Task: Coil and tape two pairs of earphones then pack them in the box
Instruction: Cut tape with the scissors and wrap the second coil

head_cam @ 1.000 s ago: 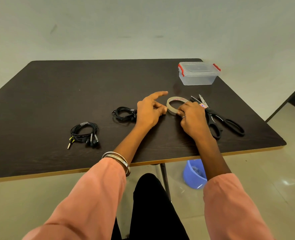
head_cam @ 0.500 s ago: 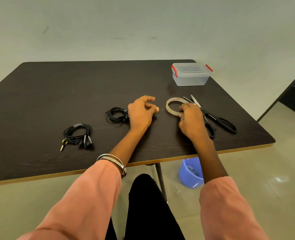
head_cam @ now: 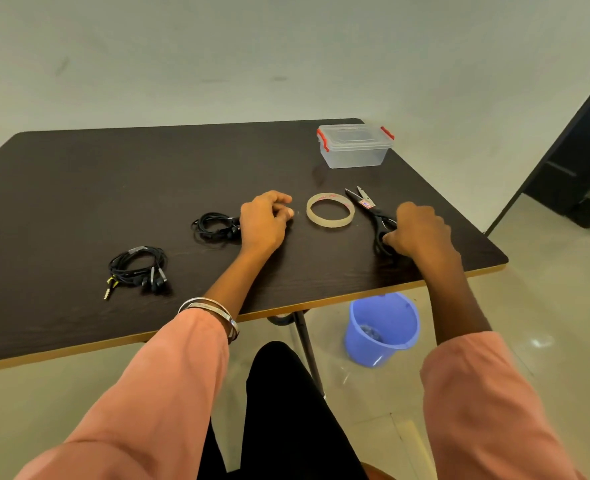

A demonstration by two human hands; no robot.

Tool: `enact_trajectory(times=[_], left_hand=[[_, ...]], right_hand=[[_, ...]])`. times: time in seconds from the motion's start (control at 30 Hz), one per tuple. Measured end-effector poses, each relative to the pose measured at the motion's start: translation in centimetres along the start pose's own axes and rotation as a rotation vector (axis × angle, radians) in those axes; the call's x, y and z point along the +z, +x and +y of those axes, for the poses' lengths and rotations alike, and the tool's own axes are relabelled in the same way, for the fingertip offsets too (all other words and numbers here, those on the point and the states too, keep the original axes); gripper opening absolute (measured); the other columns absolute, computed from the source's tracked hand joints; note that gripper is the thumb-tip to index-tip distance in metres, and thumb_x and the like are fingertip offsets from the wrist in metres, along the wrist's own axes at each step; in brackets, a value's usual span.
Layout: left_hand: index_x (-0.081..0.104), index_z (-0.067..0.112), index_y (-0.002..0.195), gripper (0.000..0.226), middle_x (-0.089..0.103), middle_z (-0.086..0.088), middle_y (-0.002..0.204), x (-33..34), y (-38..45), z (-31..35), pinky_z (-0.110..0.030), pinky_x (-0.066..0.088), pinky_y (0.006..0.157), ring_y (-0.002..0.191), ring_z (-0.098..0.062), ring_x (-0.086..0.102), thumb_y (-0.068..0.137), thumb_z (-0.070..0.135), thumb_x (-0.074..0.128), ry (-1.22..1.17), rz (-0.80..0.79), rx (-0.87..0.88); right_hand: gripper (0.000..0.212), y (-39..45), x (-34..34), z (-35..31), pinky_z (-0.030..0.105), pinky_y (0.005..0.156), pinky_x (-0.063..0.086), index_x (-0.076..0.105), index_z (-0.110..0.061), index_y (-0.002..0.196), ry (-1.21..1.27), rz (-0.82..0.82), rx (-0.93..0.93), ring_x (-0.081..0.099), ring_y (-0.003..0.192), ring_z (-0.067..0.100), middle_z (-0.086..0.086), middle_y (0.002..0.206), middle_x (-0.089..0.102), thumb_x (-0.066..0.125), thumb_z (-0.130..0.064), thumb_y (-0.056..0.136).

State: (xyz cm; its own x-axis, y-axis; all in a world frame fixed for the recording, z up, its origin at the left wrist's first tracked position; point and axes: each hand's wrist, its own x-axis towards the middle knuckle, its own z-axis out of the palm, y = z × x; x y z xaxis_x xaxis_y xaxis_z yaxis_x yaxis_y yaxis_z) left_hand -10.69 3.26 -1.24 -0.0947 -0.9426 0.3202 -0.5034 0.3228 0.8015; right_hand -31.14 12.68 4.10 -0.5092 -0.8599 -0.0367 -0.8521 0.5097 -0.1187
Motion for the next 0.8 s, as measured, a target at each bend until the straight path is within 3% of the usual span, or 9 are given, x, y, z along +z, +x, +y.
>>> enact_trajectory(times=[0.17, 0.33, 0.43, 0.57, 0.8], left_hand=[[0.064, 0.013, 0.118, 0.026, 0.073, -0.002, 0.099, 0.1, 0.1, 0.0, -0.021, 0.047, 0.091, 0.087, -0.001, 0.06, 0.092, 0.008, 0.061, 0.023, -0.05, 0.022], [0.063, 0.014, 0.119, 0.027, 0.073, -0.001, 0.1, 0.3, 0.2, -0.1, -0.019, 0.045, 0.089, 0.088, -0.001, 0.06, 0.093, 0.008, 0.059, 0.03, -0.059, 0.019], [0.063, 0.014, 0.119, 0.027, 0.072, 0.0, 0.099, 0.4, 0.3, -0.3, -0.02, 0.046, 0.09, 0.087, -0.001, 0.06, 0.093, 0.008, 0.059, 0.02, -0.056, 0.017], [0.063, 0.013, 0.118, 0.026, 0.074, 0.0, 0.096, 0.3, 0.2, -0.3, -0.02, 0.047, 0.09, 0.089, -0.003, 0.062, 0.093, 0.006, 0.057, 0.012, -0.054, 0.032], [0.06, 0.012, 0.122, 0.03, 0.074, 0.0, 0.095, 0.3, 0.2, -0.4, -0.016, 0.045, 0.087, 0.086, 0.0, 0.061, 0.093, 0.006, 0.057, -0.018, -0.067, 0.017]], right_hand=[[0.05, 0.2, -0.4, -0.2, 0.049, 0.101, 0.036, 0.046, -0.004, 0.126, -0.06, 0.065, -0.016, 0.047, 0.121, 0.045, 0.025, 0.129, 0.049, 0.064, -0.032, 0.089], [0.045, 0.6, -1.7, 0.1, 0.046, 0.091, 0.044, 0.045, 0.001, 0.123, 0.082, 0.138, -0.06, 0.053, 0.108, 0.043, 0.028, 0.124, 0.05, 0.063, -0.023, 0.09], [0.044, 0.5, -1.5, -0.3, 0.039, 0.084, 0.048, 0.053, -0.001, 0.121, 0.39, 0.175, -0.152, 0.058, 0.097, 0.033, 0.023, 0.119, 0.058, 0.069, -0.02, 0.086], [0.061, 0.4, 0.5, -2.6, 0.012, 0.072, 0.046, 0.057, -0.014, 0.125, 0.694, 0.181, -0.289, 0.059, 0.084, 0.014, 0.013, 0.115, 0.059, 0.084, -0.018, 0.071], [0.068, 2.6, 3.4, -6.1, 0.032, 0.092, 0.049, 0.056, -0.015, 0.127, 0.682, 0.165, -0.205, 0.056, 0.109, 0.026, 0.013, 0.125, 0.051, 0.086, -0.021, 0.067]])
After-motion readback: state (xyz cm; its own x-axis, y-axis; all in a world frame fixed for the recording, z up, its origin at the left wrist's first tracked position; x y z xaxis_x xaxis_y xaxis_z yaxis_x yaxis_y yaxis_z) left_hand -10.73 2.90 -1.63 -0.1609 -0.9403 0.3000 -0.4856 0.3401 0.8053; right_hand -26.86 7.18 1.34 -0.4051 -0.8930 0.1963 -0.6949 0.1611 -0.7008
